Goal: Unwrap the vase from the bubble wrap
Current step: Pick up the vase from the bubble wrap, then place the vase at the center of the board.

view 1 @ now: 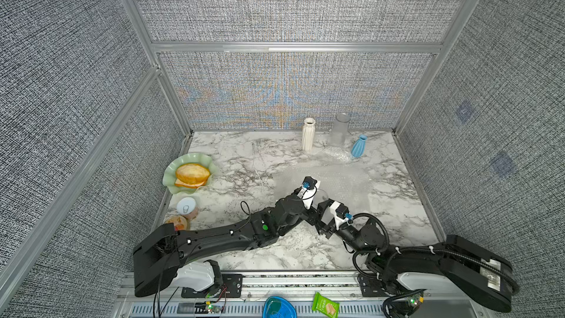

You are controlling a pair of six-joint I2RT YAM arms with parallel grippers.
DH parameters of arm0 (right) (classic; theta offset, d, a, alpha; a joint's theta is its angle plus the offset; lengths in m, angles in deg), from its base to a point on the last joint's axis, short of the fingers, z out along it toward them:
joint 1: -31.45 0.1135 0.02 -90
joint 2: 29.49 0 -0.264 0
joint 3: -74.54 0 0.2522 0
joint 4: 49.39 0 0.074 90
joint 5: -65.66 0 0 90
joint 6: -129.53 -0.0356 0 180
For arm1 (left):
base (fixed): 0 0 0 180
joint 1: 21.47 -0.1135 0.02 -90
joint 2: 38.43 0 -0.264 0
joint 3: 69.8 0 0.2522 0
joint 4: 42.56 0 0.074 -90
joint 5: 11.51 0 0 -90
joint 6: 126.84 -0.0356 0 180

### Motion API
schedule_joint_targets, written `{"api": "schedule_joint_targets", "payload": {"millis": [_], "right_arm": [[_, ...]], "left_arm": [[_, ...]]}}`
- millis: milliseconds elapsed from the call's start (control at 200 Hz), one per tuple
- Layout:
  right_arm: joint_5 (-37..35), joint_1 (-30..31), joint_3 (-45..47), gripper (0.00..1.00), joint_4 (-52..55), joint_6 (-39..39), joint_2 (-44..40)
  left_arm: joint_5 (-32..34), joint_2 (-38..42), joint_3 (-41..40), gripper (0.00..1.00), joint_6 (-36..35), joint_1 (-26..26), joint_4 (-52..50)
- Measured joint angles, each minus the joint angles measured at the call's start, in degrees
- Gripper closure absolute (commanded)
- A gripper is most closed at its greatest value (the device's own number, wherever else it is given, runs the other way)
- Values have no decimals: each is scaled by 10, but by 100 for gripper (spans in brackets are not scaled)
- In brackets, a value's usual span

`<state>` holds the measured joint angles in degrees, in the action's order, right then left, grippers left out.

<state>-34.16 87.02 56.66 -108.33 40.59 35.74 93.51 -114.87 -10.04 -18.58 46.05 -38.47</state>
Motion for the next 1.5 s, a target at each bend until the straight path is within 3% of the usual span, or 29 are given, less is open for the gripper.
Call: {"api": "schedule_joint_targets", "payload": {"millis": [305,535,785,1081,1501], "right_arm": [[-4,0,-19,17,153,-13,-173],[-21,0,-15,17,238,-21,-240],[-45,0,-17,17,274,-25,-232],[-64,-6,-41,17,275,-24,-189],[-59,-79,-89,16,292,-37,-111]], "left_arm": [[-13,8,49,54,0,-35,-45],[-17,8,97,54,-2,-104,-98],[-21,-12,147,53,-11,-191,-129],[-1,-89,234,52,-50,-275,-162],[39,-218,289,50,-91,-391,-127]]}}
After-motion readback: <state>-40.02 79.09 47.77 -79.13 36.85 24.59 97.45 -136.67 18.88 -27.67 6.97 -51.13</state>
